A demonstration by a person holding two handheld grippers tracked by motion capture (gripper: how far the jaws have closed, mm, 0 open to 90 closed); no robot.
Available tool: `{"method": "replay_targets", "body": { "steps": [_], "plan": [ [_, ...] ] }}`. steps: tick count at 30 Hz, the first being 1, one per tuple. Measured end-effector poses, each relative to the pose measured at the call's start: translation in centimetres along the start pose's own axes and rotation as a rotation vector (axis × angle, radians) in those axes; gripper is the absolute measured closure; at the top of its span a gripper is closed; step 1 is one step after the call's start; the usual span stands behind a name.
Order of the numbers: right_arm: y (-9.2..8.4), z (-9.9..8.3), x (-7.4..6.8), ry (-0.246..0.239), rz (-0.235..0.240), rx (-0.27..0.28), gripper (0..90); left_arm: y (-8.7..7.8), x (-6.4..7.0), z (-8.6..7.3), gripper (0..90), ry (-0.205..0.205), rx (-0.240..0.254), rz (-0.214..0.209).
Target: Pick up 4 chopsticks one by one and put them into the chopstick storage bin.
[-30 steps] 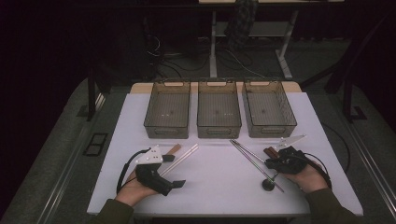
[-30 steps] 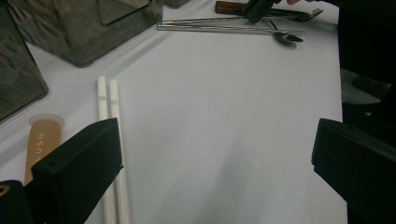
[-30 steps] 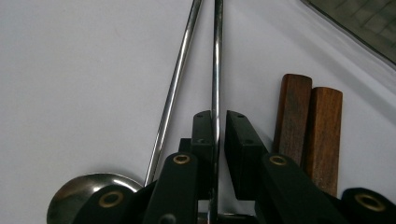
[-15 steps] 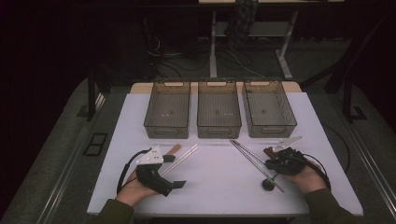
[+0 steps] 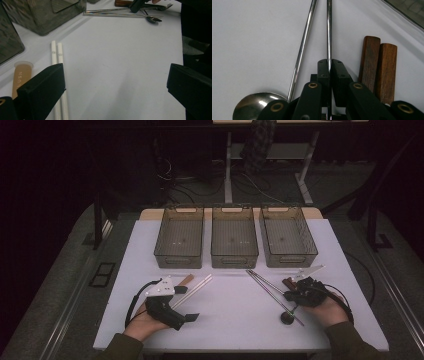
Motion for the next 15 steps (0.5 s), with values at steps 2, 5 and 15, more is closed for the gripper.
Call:
{"method": "replay_targets", "body": {
  "steps": [2, 5, 15],
  "plan": [
    [0.01, 0.01, -0.03, -0.006, -0.004, 0.0, 85.0, 0.02, 0.01, -0.02, 0.5, 0.001, -0.002, -0.001],
    [0.0, -0.01, -0.08, -0.002, -0.011, 0.002, 85.0, 0.04, 0.04, -0.01, 0.5, 0.001, -0.003, -0.002],
    [-0.06, -0.02, -0.06, -0.013, -0.008, 0.012, 85.1, 0.02, 0.07, 0.01, 0.5, 0.002, -0.001, -0.003]
  ]
}}
Point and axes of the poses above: each handheld gripper's, and its own axes: y roughly forward along the jaws, z roughly out of its top, x roughly to its right, the point moved 7 cm from there along y, roughly forward along the jaws, and after that the axes turned 11 degrees about y, right-handed, at the moved point
